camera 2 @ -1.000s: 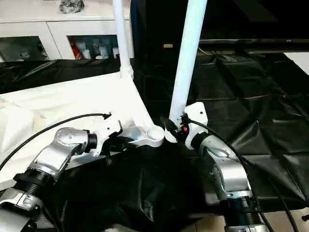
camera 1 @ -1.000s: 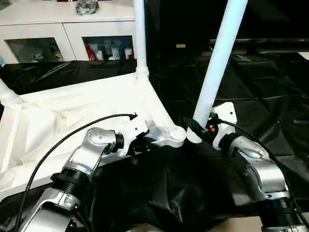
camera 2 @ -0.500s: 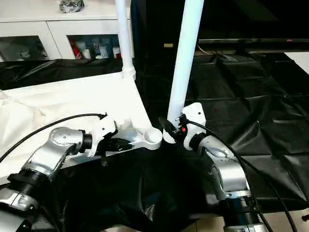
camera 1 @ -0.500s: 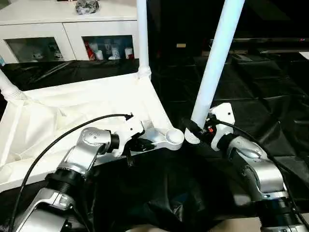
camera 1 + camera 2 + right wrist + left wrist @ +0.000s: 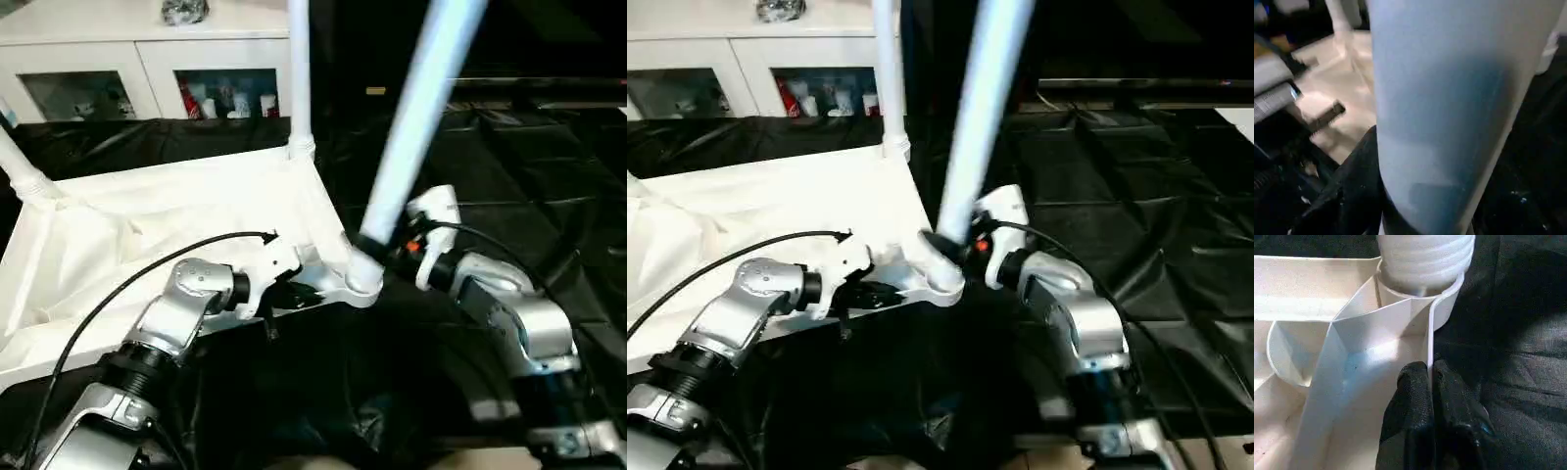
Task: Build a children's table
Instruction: Insert table leg to table base
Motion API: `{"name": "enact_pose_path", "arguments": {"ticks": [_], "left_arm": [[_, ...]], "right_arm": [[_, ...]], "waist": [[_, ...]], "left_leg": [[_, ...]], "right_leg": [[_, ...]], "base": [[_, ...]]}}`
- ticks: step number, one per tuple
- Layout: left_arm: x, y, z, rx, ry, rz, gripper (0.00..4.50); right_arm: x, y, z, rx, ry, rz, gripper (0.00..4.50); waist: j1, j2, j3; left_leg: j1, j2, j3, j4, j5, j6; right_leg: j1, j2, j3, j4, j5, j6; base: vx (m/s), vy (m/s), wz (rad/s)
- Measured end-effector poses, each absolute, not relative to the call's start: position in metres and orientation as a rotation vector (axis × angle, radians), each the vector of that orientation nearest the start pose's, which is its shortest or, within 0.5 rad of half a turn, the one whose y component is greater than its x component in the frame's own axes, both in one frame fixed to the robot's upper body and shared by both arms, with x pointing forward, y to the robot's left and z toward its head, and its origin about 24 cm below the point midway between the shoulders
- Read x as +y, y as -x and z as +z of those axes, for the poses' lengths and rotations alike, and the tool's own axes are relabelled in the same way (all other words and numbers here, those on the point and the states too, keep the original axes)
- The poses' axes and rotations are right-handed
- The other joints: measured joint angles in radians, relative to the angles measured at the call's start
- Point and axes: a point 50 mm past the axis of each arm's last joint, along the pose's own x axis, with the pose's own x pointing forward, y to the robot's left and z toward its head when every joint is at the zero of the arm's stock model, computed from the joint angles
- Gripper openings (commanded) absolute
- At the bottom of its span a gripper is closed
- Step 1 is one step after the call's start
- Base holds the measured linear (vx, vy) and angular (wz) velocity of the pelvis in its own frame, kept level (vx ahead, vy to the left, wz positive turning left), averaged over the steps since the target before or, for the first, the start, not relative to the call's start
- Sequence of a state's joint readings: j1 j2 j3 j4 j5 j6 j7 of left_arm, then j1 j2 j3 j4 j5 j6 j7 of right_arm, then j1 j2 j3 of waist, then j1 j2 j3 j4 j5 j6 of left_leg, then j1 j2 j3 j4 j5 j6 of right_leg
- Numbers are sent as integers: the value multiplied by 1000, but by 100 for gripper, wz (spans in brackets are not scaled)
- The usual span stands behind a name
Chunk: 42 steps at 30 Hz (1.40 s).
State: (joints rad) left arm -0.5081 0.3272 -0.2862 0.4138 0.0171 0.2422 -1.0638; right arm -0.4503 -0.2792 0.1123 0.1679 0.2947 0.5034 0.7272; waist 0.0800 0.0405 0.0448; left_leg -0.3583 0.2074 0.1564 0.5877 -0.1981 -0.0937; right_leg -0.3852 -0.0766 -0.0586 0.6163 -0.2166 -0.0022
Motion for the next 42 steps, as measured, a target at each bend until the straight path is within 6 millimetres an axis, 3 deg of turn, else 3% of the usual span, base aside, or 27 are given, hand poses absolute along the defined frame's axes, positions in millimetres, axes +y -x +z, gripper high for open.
{"name": "enact_pose_path", "arguments": {"ticks": [3, 19, 32, 42], "left_arm": [[117, -307, 49, 437, -352, -1224, 0], [118, -307, 49, 446, -355, -1220, 0], [117, -307, 48, 445, -353, -1206, 0], [114, -308, 46, 438, -349, -1204, 0]], "right_arm": [[-124, -316, 86, 298, -1, 888, 188], [-124, -322, 81, 322, -32, 894, 188], [-136, -310, 58, 182, -238, 799, 188], [-139, -302, 50, 121, -222, 755, 188]], "waist": [[6, -3, -1], [6, -8, -4], [6, -9, -5], [8, -7, -6]], "left_leg": [[1, 0, 0, 0, 0, 0], [1, 0, 1, 0, 0, 0], [2, 0, 1, 1, 0, 0], [2, 0, 1, 1, -3, -5]], "right_leg": [[0, 0, 0, 0, 0, 0], [0, 0, 0, 1, 0, 0], [1, 0, 1, 2, 0, 0], [2, 0, 1, 2, 0, 0]], "base": [[0, 0, 0], [0, 0, 0], [0, 0, 0], [0, 0, 0]]}}
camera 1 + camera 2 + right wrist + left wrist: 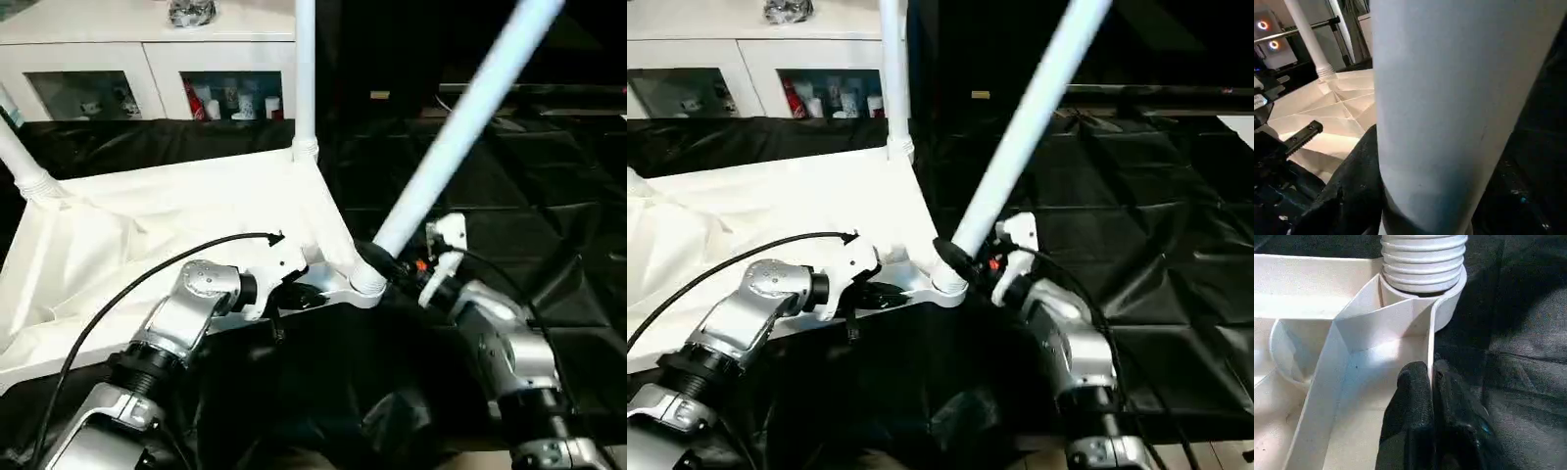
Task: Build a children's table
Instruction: Insert table leg to table base
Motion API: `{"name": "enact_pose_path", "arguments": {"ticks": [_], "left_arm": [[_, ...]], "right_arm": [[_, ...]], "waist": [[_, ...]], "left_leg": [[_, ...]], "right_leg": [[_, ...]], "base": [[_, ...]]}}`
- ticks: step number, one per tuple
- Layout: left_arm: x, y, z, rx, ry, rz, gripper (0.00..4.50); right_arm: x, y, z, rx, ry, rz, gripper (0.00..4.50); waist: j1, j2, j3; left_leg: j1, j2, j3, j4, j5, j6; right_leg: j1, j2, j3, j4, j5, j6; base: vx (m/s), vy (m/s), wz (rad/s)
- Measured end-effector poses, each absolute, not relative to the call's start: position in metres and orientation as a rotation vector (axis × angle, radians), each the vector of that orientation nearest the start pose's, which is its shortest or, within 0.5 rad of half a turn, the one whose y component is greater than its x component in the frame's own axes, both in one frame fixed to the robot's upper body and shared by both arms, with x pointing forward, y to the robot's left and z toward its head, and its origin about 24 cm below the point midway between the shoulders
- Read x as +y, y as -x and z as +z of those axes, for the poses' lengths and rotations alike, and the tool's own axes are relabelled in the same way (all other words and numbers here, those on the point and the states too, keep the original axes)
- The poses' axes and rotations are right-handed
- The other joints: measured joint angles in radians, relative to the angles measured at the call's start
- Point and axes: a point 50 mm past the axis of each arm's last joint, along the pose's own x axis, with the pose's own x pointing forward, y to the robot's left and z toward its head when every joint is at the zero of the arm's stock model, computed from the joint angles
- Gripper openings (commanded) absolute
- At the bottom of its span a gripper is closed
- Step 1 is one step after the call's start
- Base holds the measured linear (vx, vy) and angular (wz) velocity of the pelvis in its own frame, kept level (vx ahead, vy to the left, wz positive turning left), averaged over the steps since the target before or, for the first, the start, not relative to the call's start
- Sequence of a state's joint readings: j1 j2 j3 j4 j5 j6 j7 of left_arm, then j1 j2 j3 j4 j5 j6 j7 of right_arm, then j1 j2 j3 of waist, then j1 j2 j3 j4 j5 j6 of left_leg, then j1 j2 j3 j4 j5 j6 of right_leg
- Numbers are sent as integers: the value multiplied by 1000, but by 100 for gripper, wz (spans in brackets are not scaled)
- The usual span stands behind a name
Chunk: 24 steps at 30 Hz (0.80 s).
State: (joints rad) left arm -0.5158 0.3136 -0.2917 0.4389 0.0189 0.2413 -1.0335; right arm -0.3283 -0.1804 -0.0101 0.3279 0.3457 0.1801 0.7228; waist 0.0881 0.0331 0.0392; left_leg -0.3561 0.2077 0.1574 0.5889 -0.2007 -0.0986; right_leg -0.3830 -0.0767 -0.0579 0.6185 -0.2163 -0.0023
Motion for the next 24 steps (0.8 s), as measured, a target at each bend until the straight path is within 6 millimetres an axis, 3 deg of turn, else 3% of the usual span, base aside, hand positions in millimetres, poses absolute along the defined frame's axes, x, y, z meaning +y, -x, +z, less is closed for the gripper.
{"name": "enact_pose_path", "arguments": {"ticks": [9, 24], "left_arm": [[113, -309, 45, 432, -354, -1206, 0], [116, -309, 45, 436, -364, -1214, 0]], "right_arm": [[-134, -298, 57, 107, -38, 795, 188], [-136, -307, 65, 182, 56, 969, 188]], "waist": [[1, 3, -1], [-1, 4, -2]], "left_leg": [[2, 0, 0, 0, 0, 0], [3, 0, 0, -1, 0, 0]], "right_leg": [[1, 0, 0, -1, 0, 0], [2, 0, 0, -1, 0, 0]], "base": [[0, 0, 0], [0, 0, 0]]}}
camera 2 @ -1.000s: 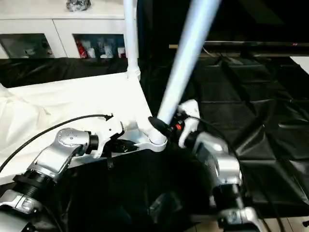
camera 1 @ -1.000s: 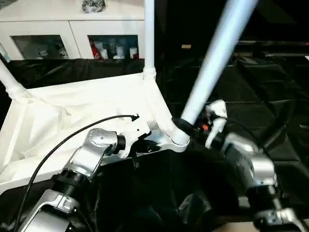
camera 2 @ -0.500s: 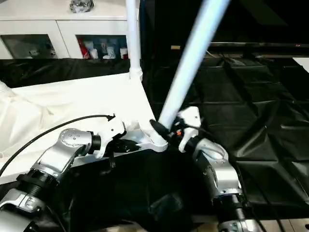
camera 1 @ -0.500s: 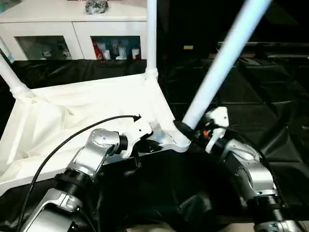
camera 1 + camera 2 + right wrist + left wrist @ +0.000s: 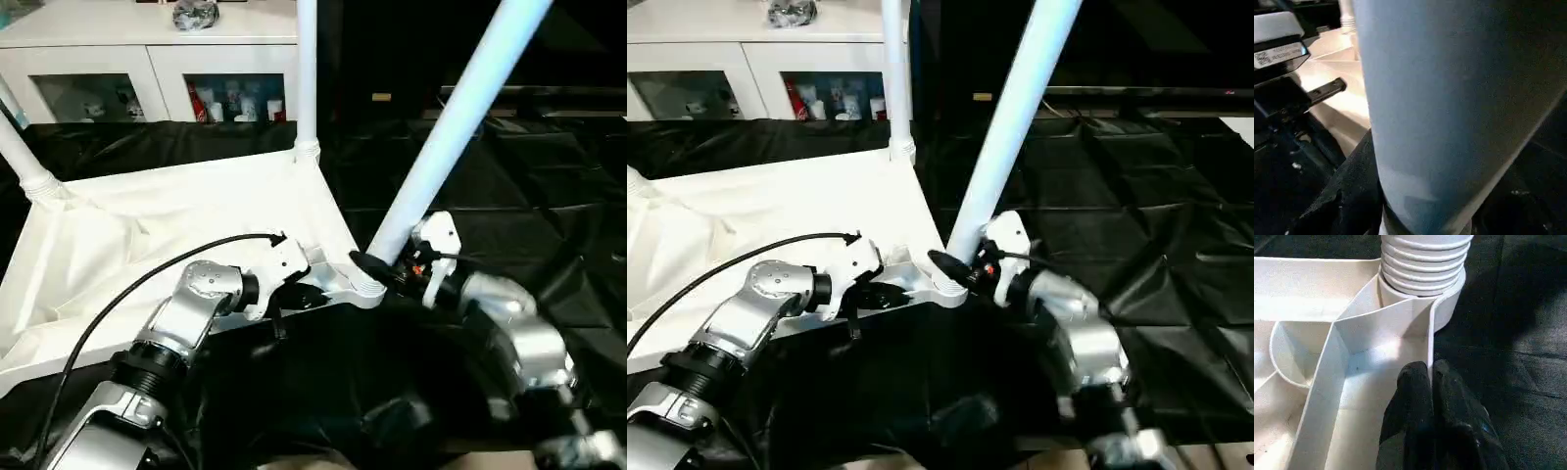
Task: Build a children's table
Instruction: Insert table leg to table base
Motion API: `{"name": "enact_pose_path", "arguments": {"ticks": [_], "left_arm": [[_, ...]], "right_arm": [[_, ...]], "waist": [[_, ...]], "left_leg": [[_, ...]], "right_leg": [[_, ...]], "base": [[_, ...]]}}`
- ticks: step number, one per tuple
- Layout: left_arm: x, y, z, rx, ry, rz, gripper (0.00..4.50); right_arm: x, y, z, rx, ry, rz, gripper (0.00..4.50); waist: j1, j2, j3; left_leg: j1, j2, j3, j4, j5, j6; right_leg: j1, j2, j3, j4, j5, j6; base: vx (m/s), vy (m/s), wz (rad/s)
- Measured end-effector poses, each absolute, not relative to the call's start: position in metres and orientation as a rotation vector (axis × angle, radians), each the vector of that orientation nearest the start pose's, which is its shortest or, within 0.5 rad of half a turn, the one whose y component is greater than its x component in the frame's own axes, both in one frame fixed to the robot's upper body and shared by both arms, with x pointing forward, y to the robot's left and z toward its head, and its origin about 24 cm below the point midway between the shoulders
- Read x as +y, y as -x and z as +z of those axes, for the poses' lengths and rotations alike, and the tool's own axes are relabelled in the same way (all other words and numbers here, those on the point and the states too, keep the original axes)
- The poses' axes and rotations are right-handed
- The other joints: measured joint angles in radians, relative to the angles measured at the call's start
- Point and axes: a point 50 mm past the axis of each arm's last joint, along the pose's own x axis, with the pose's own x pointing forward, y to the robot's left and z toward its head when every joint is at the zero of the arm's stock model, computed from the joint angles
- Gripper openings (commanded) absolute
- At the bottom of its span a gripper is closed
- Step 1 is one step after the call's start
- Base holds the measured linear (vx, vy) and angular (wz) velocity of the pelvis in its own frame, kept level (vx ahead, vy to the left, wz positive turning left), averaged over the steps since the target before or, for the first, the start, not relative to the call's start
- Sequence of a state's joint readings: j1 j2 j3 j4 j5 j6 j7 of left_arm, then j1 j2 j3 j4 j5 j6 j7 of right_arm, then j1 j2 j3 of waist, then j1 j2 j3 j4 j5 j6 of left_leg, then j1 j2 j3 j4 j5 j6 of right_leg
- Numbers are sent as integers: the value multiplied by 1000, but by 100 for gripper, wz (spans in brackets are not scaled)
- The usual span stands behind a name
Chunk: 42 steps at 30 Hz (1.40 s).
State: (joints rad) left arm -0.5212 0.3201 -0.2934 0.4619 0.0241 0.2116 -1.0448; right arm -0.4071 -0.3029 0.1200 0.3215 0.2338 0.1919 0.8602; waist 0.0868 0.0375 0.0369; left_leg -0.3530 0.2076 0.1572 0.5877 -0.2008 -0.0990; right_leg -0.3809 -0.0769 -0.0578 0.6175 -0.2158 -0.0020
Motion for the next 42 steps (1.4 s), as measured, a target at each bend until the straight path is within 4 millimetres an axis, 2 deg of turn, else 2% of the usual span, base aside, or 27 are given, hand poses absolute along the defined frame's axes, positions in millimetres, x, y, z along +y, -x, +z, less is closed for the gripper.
{"name": "enact_pose_path", "arguments": {"ticks": [5, 12, 17, 28, 36, 42], "left_arm": [[120, -308, 46, 436, -376, -1232, 0], [122, -307, 46, 442, -392, -1256, 0], [123, -307, 47, 446, -395, -1261, 0], [129, -304, 48, 463, -406, -1325, 0], [127, -305, 48, 458, -398, -1312, 0], [123, -315, 48, 472, -387, -1196, 0]], "right_arm": [[-134, -312, 68, 200, 81, 1048, 188], [-129, -318, 69, 226, 125, 1129, 188], [-127, -320, 70, 230, 122, 1150, 188], [-129, -314, 69, 224, 140, 1258, 188], [-126, -315, 66, 209, 133, 1247, 188], [-118, -331, 62, 197, 96, 1052, 188]], "waist": [[-4, -1, 0], [-4, -10, -2], [-8, -10, -2], [-2, -10, -2], [-3, -10, -2], [-20, -13, 0]], "left_leg": [[-2, 0, 0, -1, 0, 0], [-1, 1, 0, -1, 0, 0], [0, 1, 0, -1, 0, 0], [1, 1, 1, -1, 0, 0], [1, 1, 0, -1, 0, 0], [2, 1, 0, -1, 1, -1]], "right_leg": [[0, 0, 0, 0, 0, 0], [0, 1, 0, 0, 0, 0], [-1, 1, 0, 0, 0, 0], [-1, 1, 0, 0, 0, 0], [-1, 1, 0, 0, 0, -1], [-1, 1, 0, 3, 4, -5]], "base": [[0, 0, 0], [0, 0, 0], [0, 0, 0], [0, 0, 0], [0, 0, 0], [0, 0, 0]]}}
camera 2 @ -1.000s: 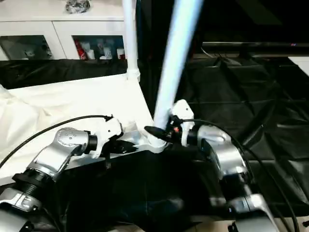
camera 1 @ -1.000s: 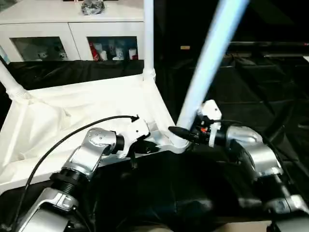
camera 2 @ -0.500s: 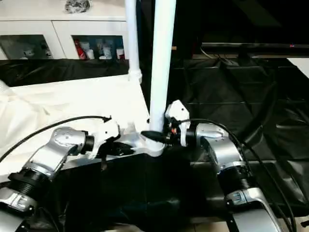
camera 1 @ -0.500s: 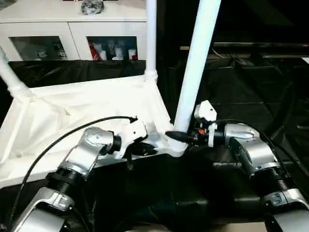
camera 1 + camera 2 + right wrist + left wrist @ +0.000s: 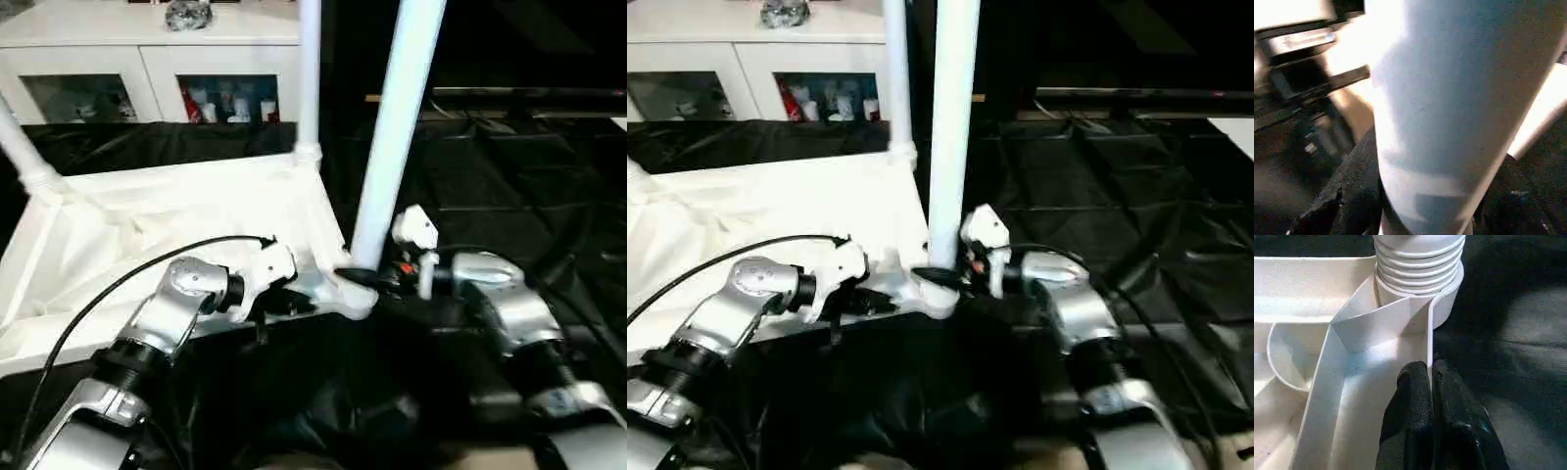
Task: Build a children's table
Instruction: Insert table leg to table base
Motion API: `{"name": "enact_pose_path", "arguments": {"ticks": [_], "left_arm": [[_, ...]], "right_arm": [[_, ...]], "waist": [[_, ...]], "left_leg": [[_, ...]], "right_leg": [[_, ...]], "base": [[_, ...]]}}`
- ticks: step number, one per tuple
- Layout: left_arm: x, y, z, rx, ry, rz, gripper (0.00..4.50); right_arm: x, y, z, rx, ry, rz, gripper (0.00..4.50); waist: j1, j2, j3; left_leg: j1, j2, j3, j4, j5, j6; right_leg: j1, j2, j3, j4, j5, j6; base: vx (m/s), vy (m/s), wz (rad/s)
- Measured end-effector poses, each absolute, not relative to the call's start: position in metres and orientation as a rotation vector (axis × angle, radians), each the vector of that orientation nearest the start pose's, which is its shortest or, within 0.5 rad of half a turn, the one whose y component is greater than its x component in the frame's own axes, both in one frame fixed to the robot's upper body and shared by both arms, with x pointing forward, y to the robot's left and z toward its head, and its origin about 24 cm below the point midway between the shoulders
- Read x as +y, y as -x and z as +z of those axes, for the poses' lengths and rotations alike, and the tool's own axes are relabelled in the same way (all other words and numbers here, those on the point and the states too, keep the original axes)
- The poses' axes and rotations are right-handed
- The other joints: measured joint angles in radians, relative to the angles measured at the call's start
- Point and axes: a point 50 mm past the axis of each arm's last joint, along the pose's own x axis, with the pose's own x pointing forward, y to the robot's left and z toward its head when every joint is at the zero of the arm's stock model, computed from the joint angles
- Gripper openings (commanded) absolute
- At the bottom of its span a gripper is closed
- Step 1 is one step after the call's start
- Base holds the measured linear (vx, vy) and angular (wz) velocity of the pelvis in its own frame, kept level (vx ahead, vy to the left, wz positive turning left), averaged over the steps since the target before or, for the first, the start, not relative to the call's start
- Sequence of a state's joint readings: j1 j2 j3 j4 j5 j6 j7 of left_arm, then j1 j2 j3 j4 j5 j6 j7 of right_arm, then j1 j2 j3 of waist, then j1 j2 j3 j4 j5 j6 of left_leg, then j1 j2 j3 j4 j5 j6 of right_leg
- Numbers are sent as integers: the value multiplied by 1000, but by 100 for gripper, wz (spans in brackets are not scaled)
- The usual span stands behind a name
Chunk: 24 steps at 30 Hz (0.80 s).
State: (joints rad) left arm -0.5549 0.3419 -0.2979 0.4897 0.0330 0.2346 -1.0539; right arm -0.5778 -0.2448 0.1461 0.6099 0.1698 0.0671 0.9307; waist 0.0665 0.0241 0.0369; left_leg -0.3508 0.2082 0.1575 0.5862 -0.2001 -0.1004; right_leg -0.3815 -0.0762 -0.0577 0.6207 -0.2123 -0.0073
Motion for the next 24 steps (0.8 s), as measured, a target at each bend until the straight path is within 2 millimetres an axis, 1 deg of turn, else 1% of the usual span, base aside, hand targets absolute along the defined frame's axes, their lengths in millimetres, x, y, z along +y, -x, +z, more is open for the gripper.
{"name": "enact_pose_path", "arguments": {"ticks": [2, 9, 11, 13, 16, 24], "left_arm": [[122, -318, 49, 480, -377, -1154, 0], [106, -330, 52, 511, -332, -1006, 0], [95, -336, 53, 535, -320, -939, 0], [87, -339, 54, 539, -318, -903, 0], [82, -340, 54, 542, -313, -877, 0], [82, -343, 53, 555, -319, -848, 0]], "right_arm": [[-113, -336, 60, 193, 83, 982, 188], [-100, -353, 60, 192, 18, 767, 188], [-97, -360, 60, 209, 12, 674, 188], [-96, -363, 59, 223, 19, 619, 188], [-95, -366, 59, 229, 18, 579, 188], [-87, -370, 60, 235, 15, 540, 188]], "waist": [[-8, -1, 1], [-12, -1, 1], [-10, -1, 0], [-10, -1, 0], [-9, 0, -1], [-12, 1, -1]], "left_leg": [[0, 0, 0, 0, 0, 0], [-2, 0, 0, 0, 0, -1], [-1, 0, 0, 0, 0, -1], [-1, 0, 0, -1, 0, 0], [-1, 0, 0, -1, 0, 0], [1, -1, 0, -5, 0, 0]], "right_leg": [[0, 0, 0, 0, 0, 0], [-2, 0, 0, -1, 0, 0], [-1, 0, 0, -2, 0, 0], [0, 0, 0, -4, 0, 0], [1, 0, 0, -5, 0, 0], [2, 0, 0, -6, 2, -2]], "base": [[0, 0, 0], [0, 0, 0], [0, 0, 0], [0, 0, 0], [0, 0, 0], [0, 0, 0]]}}
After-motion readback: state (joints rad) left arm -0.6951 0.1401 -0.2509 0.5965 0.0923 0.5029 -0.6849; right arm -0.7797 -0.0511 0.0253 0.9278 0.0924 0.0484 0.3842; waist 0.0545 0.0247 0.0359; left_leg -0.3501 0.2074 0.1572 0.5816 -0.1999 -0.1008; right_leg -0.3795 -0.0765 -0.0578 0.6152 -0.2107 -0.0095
